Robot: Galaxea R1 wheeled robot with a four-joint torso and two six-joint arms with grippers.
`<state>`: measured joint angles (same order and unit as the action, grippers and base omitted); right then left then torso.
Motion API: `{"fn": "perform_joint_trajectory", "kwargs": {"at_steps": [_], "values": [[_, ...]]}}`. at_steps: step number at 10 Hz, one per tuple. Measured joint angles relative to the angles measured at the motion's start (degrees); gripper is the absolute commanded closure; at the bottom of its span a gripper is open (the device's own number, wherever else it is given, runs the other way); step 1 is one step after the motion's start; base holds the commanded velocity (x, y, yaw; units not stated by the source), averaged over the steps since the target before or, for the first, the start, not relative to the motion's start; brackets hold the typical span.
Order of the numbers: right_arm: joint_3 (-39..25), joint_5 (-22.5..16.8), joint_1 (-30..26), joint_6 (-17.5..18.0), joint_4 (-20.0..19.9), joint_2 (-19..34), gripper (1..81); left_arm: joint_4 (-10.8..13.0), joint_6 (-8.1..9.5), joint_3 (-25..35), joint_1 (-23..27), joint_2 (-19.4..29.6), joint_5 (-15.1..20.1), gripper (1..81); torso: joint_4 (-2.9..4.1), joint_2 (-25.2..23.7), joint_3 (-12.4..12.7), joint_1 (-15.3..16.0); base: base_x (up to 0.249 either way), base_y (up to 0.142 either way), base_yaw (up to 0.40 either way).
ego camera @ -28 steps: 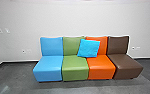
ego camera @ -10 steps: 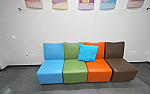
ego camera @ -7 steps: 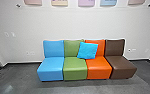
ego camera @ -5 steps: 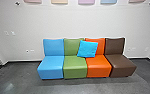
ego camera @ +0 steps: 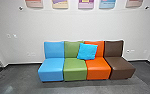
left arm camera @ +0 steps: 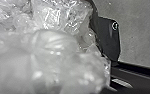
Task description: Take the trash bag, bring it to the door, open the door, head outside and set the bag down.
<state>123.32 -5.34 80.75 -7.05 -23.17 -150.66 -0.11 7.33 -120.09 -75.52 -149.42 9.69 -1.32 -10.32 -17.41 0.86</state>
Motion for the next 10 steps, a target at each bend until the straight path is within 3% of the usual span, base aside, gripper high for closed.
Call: {"fn": "perform_joint_trajectory", "kwargs": {"at_steps": [3, 10], "values": [[0.2, 0.0, -0.9, 0.0, -0.1, -0.4, 1.0, 0.2, -0.02, -2.4, 0.7, -1.8, -0.2, 81.1, 0.00, 6.4, 4.3, -0.6, 0.000, 0.000, 0.000], [2.2, 0.1, -0.7, 0.0, 0.0, -2.4, 1.0, 0.4, -0.02, -8.8, 0.0, -6.3, -0.1, 81.1, 0.00, 8.6, 6.2, -0.8, 0.000, 0.000, 0.000]]}}
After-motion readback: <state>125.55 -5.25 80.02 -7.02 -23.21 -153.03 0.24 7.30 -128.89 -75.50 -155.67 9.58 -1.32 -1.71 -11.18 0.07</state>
